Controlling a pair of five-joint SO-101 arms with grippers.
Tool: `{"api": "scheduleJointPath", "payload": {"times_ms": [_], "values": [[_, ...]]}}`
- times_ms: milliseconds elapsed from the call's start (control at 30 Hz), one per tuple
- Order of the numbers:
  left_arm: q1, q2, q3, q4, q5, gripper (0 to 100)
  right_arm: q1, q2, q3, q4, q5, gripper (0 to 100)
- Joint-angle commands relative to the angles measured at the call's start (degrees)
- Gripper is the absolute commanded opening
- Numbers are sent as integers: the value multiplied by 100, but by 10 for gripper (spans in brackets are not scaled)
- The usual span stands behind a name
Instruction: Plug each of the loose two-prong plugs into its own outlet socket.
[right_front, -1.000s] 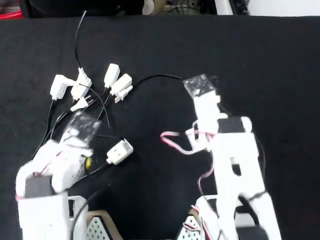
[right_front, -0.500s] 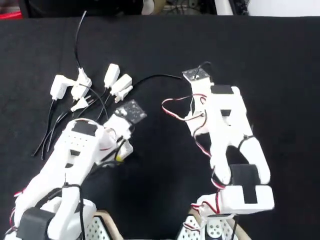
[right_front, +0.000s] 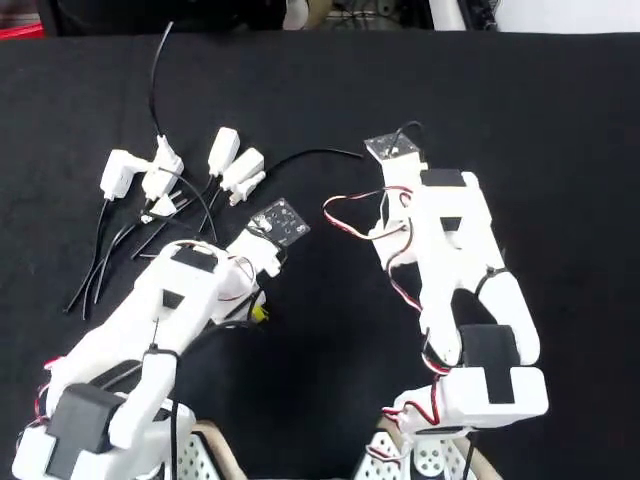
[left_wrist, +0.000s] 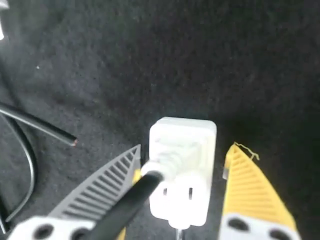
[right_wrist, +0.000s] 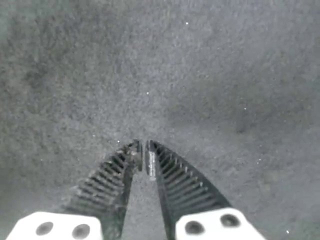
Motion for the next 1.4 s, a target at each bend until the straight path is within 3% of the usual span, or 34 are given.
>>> {"api": "scheduleJointPath", "payload": {"times_ms": [0, 67, 200, 300, 433, 600, 733, 967, 1100, 1233, 1367], "values": [[48, 35, -242, 176, 9, 265, 44, -13, -242, -53, 18, 14], [48, 26, -224, 220, 9, 220, 44, -13, -242, -53, 18, 14], [40, 26, -242, 352, 9, 30, 44, -13, -180, -53, 18, 14], [-119, 18, -259, 492, 9, 61, 44, -13, -163, -62, 18, 14], [-813, 18, -796, 870, -114, 31, 44, -13, -163, -62, 18, 14], [-2088, 18, -2281, 2207, -1319, 30, 53, -13, -163, -62, 18, 15], [-2914, 97, -3187, 2374, -1899, 30, 53, -13, -163, -62, 18, 15], [-3468, 633, -3345, 914, -2585, 30, 53, -13, -163, -62, 18, 15], [-3556, 1310, -3407, -79, -2558, 30, 53, -13, -154, -62, 18, 15], [-3556, 2066, -3415, -571, -2558, 30, 53, -4, -145, -62, 18, 15], [-3732, 2523, -3899, -677, -1767, 30, 26, -4, -145, -62, 18, 15]]}}
